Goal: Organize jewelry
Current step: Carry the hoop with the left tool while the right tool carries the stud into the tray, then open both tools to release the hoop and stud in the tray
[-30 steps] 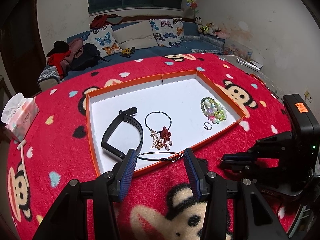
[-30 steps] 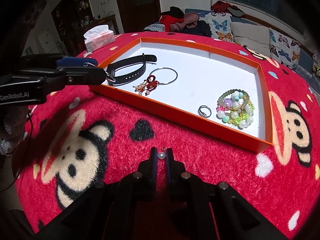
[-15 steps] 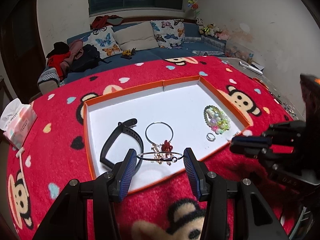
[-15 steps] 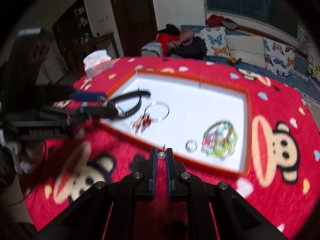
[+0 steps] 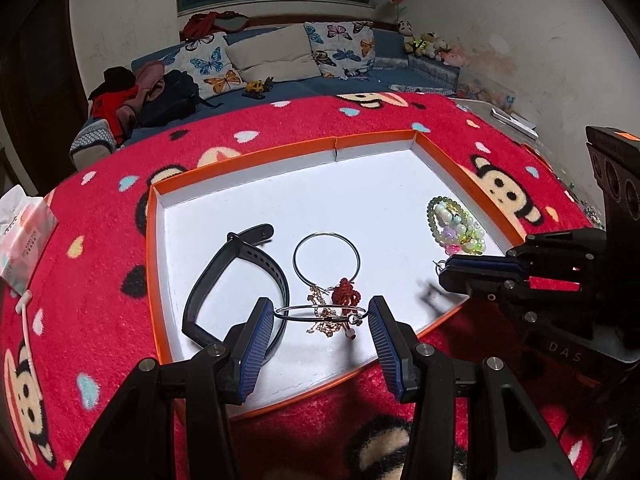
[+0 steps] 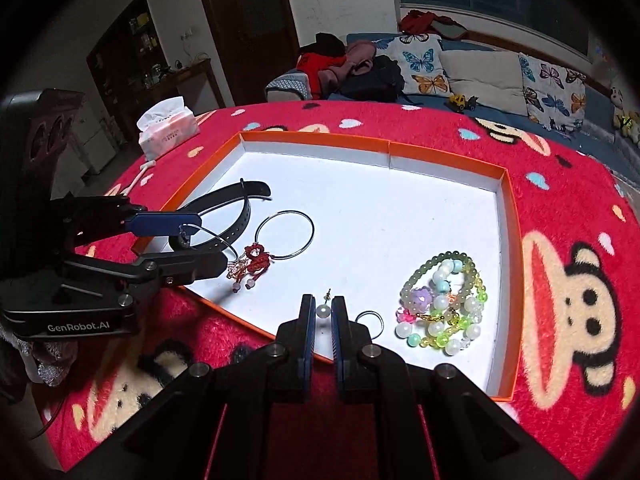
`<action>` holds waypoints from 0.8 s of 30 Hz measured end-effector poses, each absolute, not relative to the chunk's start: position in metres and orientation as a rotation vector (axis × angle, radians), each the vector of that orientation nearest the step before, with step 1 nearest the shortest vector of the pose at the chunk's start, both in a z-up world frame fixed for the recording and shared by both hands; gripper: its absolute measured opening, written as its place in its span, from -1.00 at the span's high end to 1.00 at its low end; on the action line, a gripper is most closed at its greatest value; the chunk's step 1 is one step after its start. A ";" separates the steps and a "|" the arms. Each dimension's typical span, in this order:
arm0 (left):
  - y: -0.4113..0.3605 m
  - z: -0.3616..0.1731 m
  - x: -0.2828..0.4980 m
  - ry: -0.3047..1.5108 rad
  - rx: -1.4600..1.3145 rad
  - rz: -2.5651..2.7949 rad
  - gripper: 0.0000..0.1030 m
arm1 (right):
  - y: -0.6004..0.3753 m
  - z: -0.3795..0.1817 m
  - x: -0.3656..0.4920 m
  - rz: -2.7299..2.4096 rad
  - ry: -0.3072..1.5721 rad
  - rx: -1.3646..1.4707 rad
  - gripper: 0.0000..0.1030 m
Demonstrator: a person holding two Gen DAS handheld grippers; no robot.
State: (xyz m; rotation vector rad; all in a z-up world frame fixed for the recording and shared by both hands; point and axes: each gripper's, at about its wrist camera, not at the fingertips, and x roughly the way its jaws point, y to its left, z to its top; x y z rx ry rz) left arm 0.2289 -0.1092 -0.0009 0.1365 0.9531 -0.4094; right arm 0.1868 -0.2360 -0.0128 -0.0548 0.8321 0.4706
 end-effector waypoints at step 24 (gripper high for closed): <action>-0.107 0.011 0.212 0.924 0.143 -0.404 -0.07 | -0.239 -0.003 0.169 0.437 0.813 -0.069 0.22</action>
